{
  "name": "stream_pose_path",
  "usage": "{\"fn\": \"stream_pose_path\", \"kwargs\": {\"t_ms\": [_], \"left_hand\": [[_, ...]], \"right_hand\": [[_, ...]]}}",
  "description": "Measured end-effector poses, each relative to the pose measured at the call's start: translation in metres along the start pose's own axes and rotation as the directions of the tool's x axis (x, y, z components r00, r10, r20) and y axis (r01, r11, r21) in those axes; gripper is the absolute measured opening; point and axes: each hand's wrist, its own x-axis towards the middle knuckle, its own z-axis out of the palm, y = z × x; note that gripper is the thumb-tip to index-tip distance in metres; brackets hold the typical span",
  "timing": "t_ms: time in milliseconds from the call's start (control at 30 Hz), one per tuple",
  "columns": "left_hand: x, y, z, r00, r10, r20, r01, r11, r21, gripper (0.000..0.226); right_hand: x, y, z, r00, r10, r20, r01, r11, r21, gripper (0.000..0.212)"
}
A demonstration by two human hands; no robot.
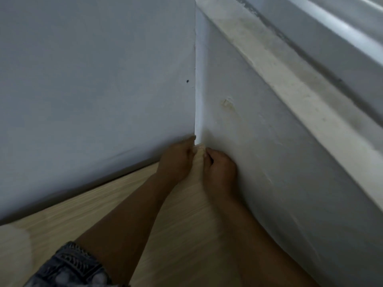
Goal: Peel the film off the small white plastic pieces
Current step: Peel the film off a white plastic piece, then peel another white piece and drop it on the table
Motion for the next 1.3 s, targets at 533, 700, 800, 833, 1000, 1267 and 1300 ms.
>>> {"fn": "stream_pose_path", "kwargs": {"t_ms": [533, 700, 800, 833, 1000, 1267, 1300], "left_hand": [[-0.22, 0.008, -0.058, 0.974, 0.004, -0.227, 0.048, 0.973, 0.226, 0.034], [-0.298, 0.013, -0.065, 0.966, -0.082, -0.245, 0.133, 0.971, 0.201, 0.038], [-0.349, 0.012, -0.065, 0.965, -0.094, -0.246, 0.146, 0.969, 0.2, 0.039], [-0.368, 0.011, -0.065, 0.965, -0.1, -0.243, 0.151, 0.968, 0.199, 0.04], [-0.454, 0.002, -0.072, 0.947, -0.152, -0.282, 0.198, 0.97, 0.142, 0.042], [-0.598, -0.034, -0.082, 0.901, -0.24, -0.362, 0.285, 0.956, 0.074, 0.043], [-0.614, -0.04, -0.083, 0.894, -0.265, -0.361, 0.308, 0.949, 0.065, 0.043]], "right_hand": [[-0.129, -0.003, -0.052, 0.908, -0.348, 0.233, 0.404, 0.875, -0.268, 0.05], [-0.191, -0.007, -0.063, 0.871, -0.342, 0.352, 0.448, 0.846, -0.289, 0.056], [-0.232, -0.011, -0.069, 0.853, -0.348, 0.388, 0.474, 0.828, -0.3, 0.053], [-0.247, -0.013, -0.07, 0.845, -0.355, 0.399, 0.49, 0.813, -0.314, 0.054], [-0.323, -0.025, -0.074, 0.83, -0.408, 0.381, 0.531, 0.786, -0.316, 0.06], [-0.439, -0.035, -0.054, 0.817, -0.458, 0.35, 0.545, 0.813, -0.208, 0.049], [-0.451, -0.036, -0.051, 0.815, -0.454, 0.361, 0.543, 0.815, -0.201, 0.049]]}}
